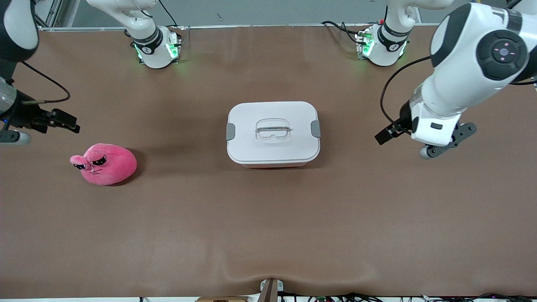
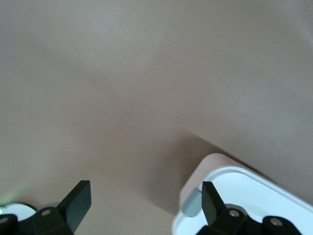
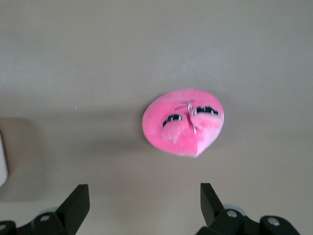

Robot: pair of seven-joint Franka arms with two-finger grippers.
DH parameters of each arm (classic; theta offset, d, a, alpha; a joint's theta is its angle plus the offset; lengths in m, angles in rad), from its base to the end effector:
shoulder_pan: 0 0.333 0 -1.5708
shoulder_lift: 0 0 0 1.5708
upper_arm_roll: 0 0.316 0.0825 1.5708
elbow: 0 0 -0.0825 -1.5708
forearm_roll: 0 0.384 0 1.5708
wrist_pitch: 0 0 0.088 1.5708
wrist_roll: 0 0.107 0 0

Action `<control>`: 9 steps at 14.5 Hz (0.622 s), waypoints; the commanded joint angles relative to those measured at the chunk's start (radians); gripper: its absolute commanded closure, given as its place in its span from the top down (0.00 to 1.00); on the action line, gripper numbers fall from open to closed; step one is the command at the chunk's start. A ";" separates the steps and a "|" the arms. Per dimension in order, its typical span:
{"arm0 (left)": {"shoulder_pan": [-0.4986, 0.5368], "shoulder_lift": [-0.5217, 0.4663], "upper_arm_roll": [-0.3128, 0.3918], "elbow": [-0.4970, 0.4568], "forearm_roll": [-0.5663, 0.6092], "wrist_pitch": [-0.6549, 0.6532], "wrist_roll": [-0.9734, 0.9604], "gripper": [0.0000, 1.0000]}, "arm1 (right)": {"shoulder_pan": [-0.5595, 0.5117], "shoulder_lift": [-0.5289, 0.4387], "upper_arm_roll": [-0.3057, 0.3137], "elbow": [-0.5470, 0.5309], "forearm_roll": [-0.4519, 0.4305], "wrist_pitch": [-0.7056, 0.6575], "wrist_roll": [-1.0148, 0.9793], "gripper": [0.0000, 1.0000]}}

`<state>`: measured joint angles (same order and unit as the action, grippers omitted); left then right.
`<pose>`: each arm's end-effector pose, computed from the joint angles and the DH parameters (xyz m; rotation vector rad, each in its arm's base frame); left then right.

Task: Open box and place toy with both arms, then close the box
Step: 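Reach the left gripper to the lid handle while the right gripper reaches the toy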

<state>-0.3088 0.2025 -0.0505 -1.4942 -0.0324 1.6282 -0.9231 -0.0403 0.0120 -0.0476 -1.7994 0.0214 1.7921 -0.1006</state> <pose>0.5766 -0.2171 0.5470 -3.0071 -0.8768 0.1255 0.5628 -0.0477 0.5280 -3.1195 -0.0122 0.0270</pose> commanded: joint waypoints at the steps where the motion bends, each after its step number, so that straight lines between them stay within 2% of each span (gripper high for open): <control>1: -0.064 0.026 0.006 0.028 -0.020 0.015 -0.172 1.00 | -0.012 -0.018 0.006 -0.104 0.003 0.114 -0.068 1.00; 3: -0.105 0.043 0.004 0.026 -0.023 0.030 -0.280 1.00 | -0.010 -0.018 0.006 -0.170 -0.001 0.189 -0.114 1.00; 5: -0.151 0.052 0.006 0.026 -0.023 0.050 -0.400 1.00 | -0.013 -0.017 0.006 -0.224 -0.006 0.249 -0.254 1.00; 7: -0.185 0.067 0.006 0.026 -0.026 0.071 -0.520 1.00 | -0.012 0.011 0.005 -0.242 -0.015 0.279 -0.388 1.00; 9: -0.225 0.089 0.006 0.026 -0.027 0.081 -0.616 1.00 | -0.012 0.042 0.005 -0.245 -0.031 0.308 -0.438 1.00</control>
<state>-0.5019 0.2631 -0.0522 -1.4935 -0.0386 1.7026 -1.4534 -0.0418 0.0337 -0.0499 -2.0370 0.0170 2.0705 -0.4725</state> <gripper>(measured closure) 0.000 0.000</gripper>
